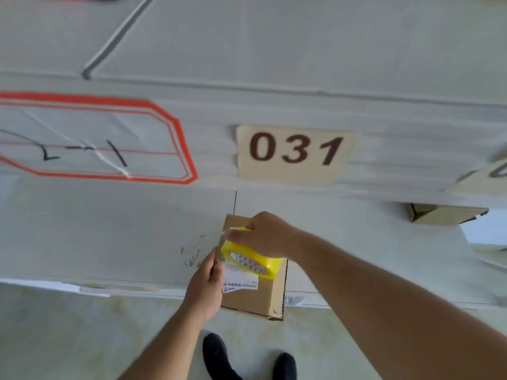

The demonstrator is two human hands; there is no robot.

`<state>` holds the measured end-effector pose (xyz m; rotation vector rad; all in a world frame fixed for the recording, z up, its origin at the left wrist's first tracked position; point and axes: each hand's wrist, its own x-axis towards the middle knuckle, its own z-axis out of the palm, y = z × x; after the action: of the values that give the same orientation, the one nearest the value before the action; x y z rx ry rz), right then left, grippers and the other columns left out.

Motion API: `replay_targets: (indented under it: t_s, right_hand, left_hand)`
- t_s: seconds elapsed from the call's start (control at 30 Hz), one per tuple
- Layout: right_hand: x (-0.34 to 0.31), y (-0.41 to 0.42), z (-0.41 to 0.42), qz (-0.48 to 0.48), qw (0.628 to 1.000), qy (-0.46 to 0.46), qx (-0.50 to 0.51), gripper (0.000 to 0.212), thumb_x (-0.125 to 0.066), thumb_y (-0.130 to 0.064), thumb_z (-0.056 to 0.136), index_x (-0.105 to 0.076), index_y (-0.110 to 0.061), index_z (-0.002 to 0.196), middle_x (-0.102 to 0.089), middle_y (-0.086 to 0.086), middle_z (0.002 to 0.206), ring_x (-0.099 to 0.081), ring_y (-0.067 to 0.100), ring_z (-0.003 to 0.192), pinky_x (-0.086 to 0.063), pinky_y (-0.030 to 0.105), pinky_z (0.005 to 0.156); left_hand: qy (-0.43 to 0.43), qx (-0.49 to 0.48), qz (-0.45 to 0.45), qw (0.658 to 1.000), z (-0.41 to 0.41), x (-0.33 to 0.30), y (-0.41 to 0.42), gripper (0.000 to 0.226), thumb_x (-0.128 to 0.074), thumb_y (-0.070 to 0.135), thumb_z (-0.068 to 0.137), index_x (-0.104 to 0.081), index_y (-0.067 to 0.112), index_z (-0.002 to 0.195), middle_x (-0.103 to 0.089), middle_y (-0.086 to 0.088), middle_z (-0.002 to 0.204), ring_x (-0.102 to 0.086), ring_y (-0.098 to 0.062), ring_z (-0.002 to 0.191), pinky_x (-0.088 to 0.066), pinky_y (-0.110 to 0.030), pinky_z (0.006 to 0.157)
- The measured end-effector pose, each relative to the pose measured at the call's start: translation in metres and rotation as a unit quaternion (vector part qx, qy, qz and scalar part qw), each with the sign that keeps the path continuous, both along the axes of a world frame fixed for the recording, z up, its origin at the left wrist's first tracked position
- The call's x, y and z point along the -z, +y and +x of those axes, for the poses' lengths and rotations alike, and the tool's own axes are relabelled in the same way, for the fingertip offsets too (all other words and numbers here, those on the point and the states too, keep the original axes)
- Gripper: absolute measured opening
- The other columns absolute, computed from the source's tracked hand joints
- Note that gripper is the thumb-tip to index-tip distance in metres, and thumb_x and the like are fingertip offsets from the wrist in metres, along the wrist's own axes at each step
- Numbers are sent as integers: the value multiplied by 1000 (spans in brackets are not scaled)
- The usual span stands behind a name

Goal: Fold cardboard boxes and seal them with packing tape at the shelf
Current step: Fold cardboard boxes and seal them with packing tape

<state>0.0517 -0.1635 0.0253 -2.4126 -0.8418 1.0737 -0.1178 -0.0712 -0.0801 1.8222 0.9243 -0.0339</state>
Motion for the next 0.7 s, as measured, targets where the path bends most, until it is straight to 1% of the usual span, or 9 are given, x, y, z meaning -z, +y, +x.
replay_targets:
  t_s: [0.07, 0.13, 0.17, 0.23, 0.3, 0.37, 0.47, 0.6, 0.7]
  right_hand:
    - [-9, -22, 23, -34, 997, -51, -46, 59, -59, -74, 88, -60, -18, 72, -60, 0, 76, -59, 18, 71, -39, 31, 60]
    - [-11, -54, 44, -108, 981, -135, -88, 54, -57, -77, 86, -65, -24, 85, -63, -5, 91, -64, 20, 93, -44, 32, 71]
    - [-8, -69, 50, -149, 971, -162, -97, 56, -55, -80, 85, -68, -27, 98, -65, -6, 103, -64, 21, 103, -48, 34, 80]
    - [6, -94, 52, -196, 964, -161, -74, 72, -50, -87, 82, -69, -26, 115, -67, -4, 115, -63, 22, 108, -51, 37, 89]
    - [26, -107, 49, -196, 971, -134, -36, 81, -46, -93, 77, -71, -23, 109, -69, -3, 107, -66, 22, 101, -51, 36, 83]
    - [40, -110, 47, -192, 972, -136, -20, 83, -45, -97, 73, -70, -21, 93, -68, -5, 92, -66, 19, 91, -49, 35, 76]
    - [47, -113, 42, -200, 969, -146, -5, 78, -45, -97, 74, -60, -21, 82, -63, -6, 83, -64, 19, 86, -49, 35, 75]
    - [47, -115, 37, -210, 969, -132, 5, 75, -44, -95, 77, -55, -21, 81, -60, -6, 79, -63, 16, 79, -52, 34, 75]
    - [51, -115, 33, -213, 969, -128, 4, 75, -43, -95, 77, -58, -23, 91, -61, -9, 84, -63, 18, 88, -50, 34, 78]
  left_hand:
    - [-3, 4, 10, 1000, 1, 0, -1, 39, -36, 31, 111, -49, 37, 147, -54, 21, 132, -50, -2, 116, -37, -19, 90]
    - [4, 16, 14, 1000, 0, 1, -1, 37, -34, 30, 112, -50, 37, 144, -56, 19, 129, -54, -1, 108, -40, -11, 80]
    - [8, 19, 14, 1000, 0, 1, -1, 38, -33, 31, 112, -50, 38, 145, -57, 18, 128, -55, -1, 105, -40, -10, 78]
    - [10, 21, 22, 999, 1, 3, -3, 39, -32, 34, 112, -48, 39, 147, -59, 15, 131, -56, -7, 107, -42, -16, 79]
    - [10, 25, 21, 999, 2, 2, -4, 39, -31, 33, 112, -49, 38, 147, -59, 14, 131, -57, -9, 108, -42, -14, 77]
    - [7, 35, 20, 999, 2, 2, -5, 39, -31, 33, 112, -49, 40, 145, -60, 15, 130, -58, -9, 109, -42, -13, 77]
    - [3, 33, 19, 999, 1, 5, -3, 37, -32, 33, 112, -51, 42, 143, -61, 15, 132, -59, -10, 115, -44, -24, 87]
    - [7, 30, 16, 999, 1, 7, -5, 36, -32, 32, 112, -52, 42, 141, -63, 13, 133, -60, -10, 116, -44, -26, 91]
    - [-7, 30, 7, 1000, 2, 4, -5, 35, -32, 30, 112, -50, 49, 137, -62, 17, 133, -59, -7, 120, -44, -22, 90]
